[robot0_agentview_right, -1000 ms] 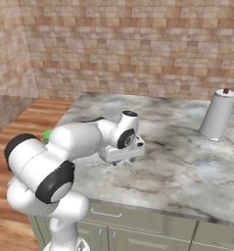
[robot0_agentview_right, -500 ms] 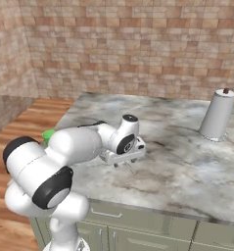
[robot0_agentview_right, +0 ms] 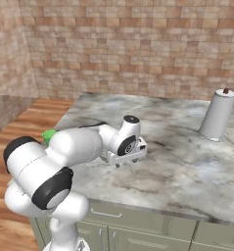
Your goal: Pick the strainer and cup and place them in the sink. Then turn on the water.
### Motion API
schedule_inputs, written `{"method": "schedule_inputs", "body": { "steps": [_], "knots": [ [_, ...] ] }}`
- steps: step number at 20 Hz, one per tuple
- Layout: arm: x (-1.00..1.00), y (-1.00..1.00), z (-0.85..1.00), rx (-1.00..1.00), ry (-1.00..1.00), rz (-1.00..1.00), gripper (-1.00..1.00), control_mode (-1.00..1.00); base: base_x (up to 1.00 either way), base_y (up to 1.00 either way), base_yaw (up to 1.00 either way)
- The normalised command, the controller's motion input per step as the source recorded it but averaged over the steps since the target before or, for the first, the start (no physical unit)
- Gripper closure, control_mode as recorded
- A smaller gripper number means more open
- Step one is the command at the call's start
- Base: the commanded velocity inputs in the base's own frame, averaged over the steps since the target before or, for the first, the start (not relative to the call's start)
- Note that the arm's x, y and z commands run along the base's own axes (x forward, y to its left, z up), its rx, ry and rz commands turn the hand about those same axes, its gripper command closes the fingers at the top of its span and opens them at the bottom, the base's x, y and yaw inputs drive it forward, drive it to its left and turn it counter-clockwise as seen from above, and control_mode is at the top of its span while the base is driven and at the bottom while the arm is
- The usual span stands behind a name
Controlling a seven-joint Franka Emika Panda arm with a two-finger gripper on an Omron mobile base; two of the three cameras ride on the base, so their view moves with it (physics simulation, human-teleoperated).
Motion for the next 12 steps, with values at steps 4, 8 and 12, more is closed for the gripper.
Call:
{"method": "schedule_inputs", "body": {
  "steps": [4,8,12],
  "knots": [
    [0.0,0.0,-0.01,0.0,0.02,0.0,-1.0,-1.0,0.0,0.0,0.0],
    [0.0,0.0,-0.1,0.0,0.01,0.0,-1.0,-1.0,0.0,0.0,0.0],
    [0.0,0.0,-0.26,0.0,0.0,0.0,-1.0,-1.0,0.0,0.0,0.0]
  ]
}}
